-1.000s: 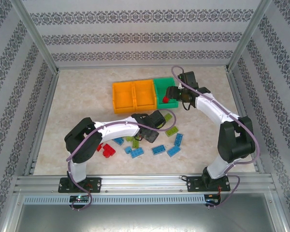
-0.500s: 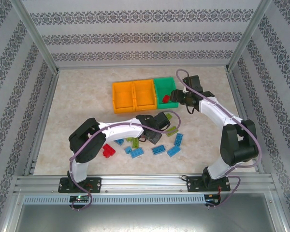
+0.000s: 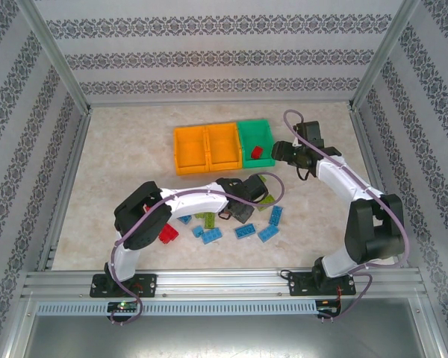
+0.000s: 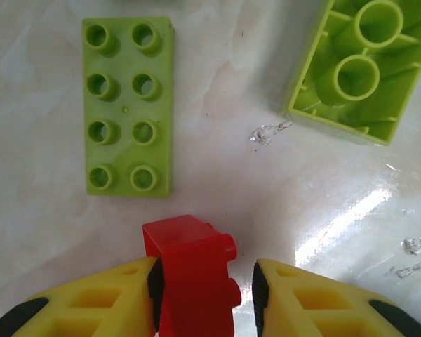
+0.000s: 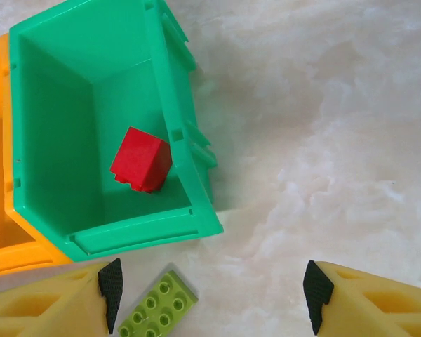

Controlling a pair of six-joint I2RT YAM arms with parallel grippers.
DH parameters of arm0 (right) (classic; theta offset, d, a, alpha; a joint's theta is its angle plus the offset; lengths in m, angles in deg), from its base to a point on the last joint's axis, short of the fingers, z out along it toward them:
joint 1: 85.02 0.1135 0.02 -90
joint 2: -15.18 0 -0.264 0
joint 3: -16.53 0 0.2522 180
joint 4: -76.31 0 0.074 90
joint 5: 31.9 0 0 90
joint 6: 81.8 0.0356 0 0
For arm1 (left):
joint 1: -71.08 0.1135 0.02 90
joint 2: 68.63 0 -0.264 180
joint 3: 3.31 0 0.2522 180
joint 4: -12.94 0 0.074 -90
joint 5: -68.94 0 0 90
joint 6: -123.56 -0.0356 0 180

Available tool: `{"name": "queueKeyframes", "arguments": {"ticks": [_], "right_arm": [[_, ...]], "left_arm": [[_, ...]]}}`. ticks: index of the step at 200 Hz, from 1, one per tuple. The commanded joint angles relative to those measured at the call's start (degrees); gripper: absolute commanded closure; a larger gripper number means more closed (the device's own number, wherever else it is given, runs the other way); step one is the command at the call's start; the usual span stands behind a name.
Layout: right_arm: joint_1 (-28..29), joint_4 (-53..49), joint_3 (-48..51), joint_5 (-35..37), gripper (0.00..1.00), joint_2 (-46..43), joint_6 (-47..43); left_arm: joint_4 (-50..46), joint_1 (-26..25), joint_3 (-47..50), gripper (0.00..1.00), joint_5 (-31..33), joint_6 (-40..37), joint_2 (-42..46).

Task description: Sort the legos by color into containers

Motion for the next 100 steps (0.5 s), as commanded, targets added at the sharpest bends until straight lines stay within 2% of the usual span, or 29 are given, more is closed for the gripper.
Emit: {"name": "queueKeyframes", "arguments": {"ticks": [1, 40, 82, 100], "right_arm": [[-0.82, 0.36, 1.21, -0.99, 0.28, -1.81, -0.59], [-1.26, 0.37, 1.76, -1.17, 0.28, -2.04, -0.72], [-1.71, 0.36, 2.59, -1.18, 0.28, -2.37, -0.96], [-1.96, 0.36, 3.09, -1.18, 0.28, -2.57, -0.90]], "left_arm": [[-2.90, -0.78, -1.68, 0.62, 2.06, -0.19, -1.69], [-4.06, -0.77, -2.96, 0.67, 3.57, -0.25, -2.77], [-3.81, -0.79, -3.25, 0.84, 3.13, 0.33, -3.31], [-3.80, -0.81, -3.34, 0.86, 3.18, 0.65, -2.81]]}}
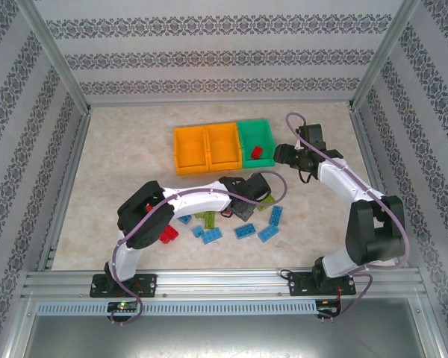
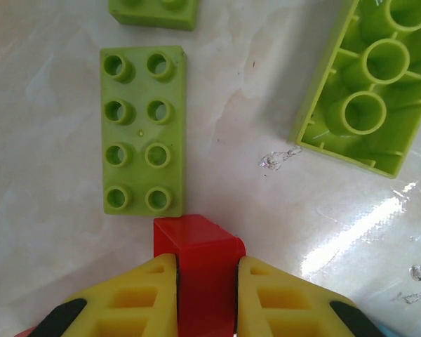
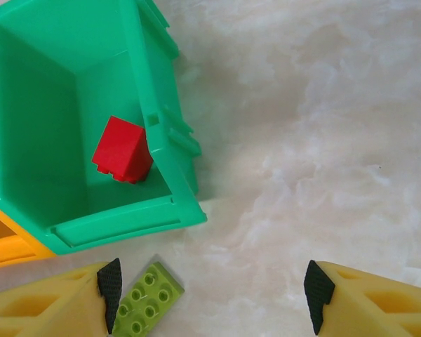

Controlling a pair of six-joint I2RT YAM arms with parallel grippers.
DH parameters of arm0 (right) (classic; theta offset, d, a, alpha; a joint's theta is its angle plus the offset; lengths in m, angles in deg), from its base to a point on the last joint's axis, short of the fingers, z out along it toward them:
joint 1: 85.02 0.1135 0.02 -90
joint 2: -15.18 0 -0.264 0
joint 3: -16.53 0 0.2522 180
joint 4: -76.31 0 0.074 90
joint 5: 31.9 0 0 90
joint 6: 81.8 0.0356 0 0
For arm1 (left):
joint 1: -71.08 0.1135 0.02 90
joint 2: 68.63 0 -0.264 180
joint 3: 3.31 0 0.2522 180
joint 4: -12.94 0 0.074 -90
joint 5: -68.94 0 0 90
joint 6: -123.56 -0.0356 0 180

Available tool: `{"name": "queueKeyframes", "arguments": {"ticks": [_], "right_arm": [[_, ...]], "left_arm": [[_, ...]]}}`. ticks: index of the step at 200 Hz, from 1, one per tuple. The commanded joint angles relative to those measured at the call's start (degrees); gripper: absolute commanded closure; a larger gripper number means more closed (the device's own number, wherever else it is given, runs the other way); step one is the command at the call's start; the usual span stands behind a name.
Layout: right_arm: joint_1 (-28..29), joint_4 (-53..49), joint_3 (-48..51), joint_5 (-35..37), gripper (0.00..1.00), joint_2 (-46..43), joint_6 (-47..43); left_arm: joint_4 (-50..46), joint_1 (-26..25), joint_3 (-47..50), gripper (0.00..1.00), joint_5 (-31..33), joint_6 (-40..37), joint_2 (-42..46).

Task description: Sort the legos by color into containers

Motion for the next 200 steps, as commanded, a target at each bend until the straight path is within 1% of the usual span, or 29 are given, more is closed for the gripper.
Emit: {"name": "queueKeyframes", "arguments": {"ticks": [1, 46, 94, 130, 168, 200], "right_arm": [[-0.80, 0.12, 1.00, -0.77, 0.28, -1.84, -0.88], [-1.33, 0.47, 2.47, -0.48, 0.27, -2.21, -1.15], [-1.42, 0.88, 3.87, -1.54, 0.27, -2.50, -0.99], [-1.42, 0.98, 4.73, -1.56, 0.27, -2.76, -1.28], [-1.52, 1.33, 5.15, -1.46, 0.27, -3.11, -1.37], [-1.61, 1.53, 5.44, -1.67, 0.27, -3.31, -1.15]], "left_arm": [[-2.65, -0.66, -0.71, 0.86, 0.69, 0.76, -1.14], [-2.33, -0.60, -1.16, 0.85, -0.57, 0.70, 1.86], [-2.47, -0.61, -1.87, 0.83, -1.30, 0.47, 0.90], [-2.16, -0.66, -1.31, 0.76, -1.42, 0.99, 0.24], [-2.12, -0.58, -0.65, 0.64, -1.19, 1.37, 0.45], [-2.11, -0.73, -0.72, 0.61, -0.83, 1.45, 1.01]]}}
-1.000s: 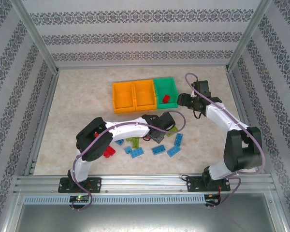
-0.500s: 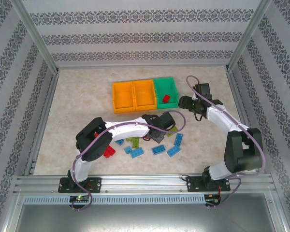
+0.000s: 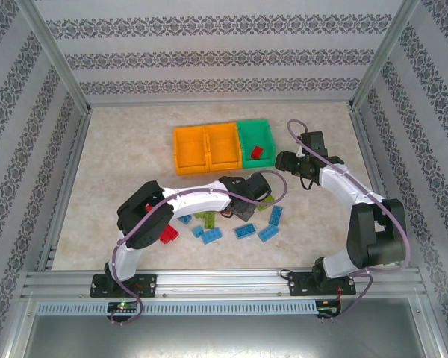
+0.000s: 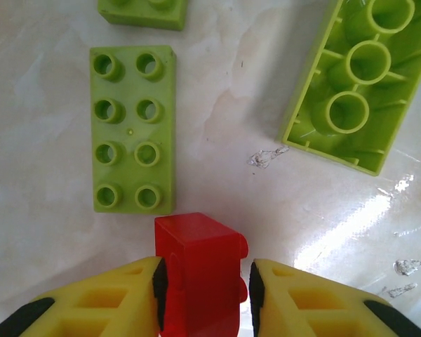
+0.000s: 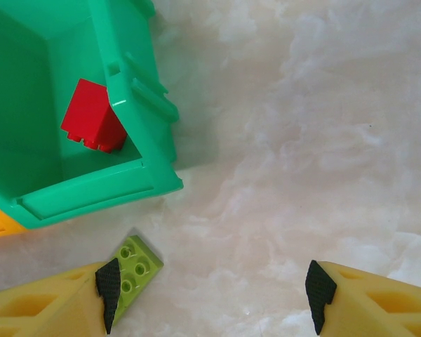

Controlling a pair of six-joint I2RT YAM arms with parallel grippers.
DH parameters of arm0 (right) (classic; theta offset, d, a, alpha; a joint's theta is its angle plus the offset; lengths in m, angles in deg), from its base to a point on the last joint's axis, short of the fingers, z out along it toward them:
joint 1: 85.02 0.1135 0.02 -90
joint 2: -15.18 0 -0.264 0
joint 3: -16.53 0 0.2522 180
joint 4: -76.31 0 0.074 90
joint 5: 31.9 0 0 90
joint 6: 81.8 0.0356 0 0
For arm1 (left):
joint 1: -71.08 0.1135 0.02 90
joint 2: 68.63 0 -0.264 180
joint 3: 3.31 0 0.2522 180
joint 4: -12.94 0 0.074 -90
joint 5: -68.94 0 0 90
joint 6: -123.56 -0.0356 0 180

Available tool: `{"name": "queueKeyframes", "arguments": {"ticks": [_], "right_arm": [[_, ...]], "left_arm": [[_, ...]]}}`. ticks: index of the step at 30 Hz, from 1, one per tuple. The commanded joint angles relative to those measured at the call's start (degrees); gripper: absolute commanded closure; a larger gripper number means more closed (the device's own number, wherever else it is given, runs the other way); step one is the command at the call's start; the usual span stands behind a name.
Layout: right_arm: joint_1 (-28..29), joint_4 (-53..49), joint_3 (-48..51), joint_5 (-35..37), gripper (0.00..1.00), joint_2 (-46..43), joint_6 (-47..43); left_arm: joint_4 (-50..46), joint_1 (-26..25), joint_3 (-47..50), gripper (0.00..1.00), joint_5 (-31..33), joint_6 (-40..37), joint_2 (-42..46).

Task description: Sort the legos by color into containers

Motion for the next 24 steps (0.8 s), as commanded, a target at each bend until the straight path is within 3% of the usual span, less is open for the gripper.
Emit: {"name": "queueKeyframes", "arguments": {"ticks": [1, 17, 24], "right_arm": [[-0.86, 0.91, 0.92, -0.72, 0.27, -1.70, -0.90], [-1.07, 1.05, 1.62, -0.81, 0.26, -2.13, -0.87], [-1.32, 1.04, 1.75, -0.94, 0.26, -2.39, -0.77]], "left_arm": [[-2.03, -0.74, -0.51, 0.60, 0.46, 1.11, 0.84], [-1.86, -1.45, 0.40, 0.37, 1.61, 1.59, 2.50], [-2.90, -1.45, -0.39, 0.37, 2.50, 1.69, 0.80]]}}
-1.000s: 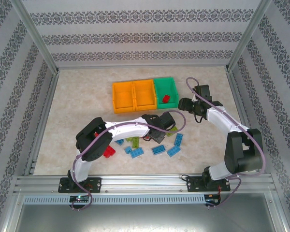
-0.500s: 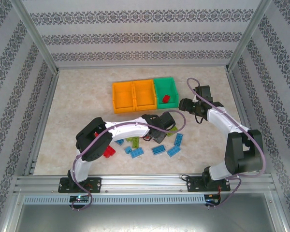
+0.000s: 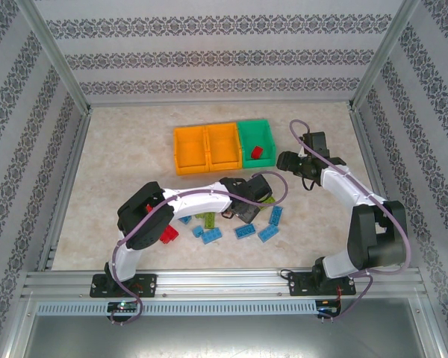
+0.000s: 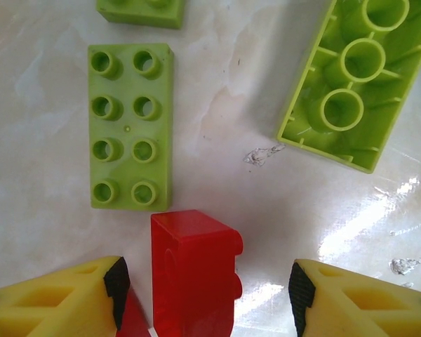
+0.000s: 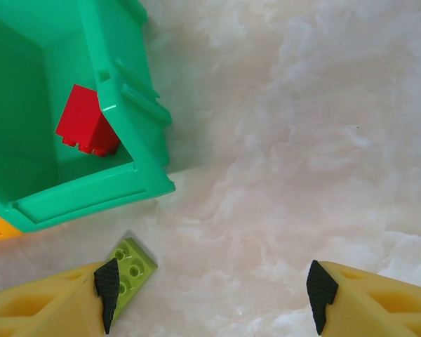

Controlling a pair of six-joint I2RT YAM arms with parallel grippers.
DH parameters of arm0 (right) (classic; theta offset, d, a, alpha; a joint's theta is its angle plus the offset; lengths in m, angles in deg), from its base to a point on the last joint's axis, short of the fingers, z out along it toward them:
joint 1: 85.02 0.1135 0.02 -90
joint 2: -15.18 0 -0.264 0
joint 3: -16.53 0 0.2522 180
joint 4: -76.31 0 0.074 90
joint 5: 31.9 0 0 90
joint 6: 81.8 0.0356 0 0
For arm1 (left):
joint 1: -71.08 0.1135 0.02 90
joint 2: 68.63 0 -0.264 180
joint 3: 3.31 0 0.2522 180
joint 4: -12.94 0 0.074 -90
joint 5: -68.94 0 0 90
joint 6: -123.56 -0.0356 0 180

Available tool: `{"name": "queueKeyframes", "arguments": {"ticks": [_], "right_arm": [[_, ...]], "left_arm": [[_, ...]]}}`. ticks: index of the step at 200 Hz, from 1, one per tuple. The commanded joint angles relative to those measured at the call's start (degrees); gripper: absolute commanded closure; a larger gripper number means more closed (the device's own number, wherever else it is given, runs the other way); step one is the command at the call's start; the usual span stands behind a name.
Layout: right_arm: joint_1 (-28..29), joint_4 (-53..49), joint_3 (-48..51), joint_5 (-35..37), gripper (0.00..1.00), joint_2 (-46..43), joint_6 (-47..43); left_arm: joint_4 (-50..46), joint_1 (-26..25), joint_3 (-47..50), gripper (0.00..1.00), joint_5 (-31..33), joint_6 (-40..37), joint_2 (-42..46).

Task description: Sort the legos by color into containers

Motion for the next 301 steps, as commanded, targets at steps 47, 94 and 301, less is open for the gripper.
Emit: {"name": "queueKeyframes", "arguments": {"ticks": [47, 94, 301], "right_arm": [[-1.04, 0.62, 1.03, -1.17, 0.25, -2.02, -0.57], [-1.17, 0.77, 1.08, -1.42, 0.25, -2.03, -0.42], [-1.24, 1.72, 6.08, -1.72, 0.24, -4.97, 0.02]], "left_arm": [[-3.84, -0.75, -0.77, 0.42, 2.03, 0.52, -1.23], [-3.81, -0.72, -1.70, 0.44, 1.95, 0.07, -2.88], [-7.12, 3.14, -13.88, 0.73, 2.64, -6.28, 2.30]]}}
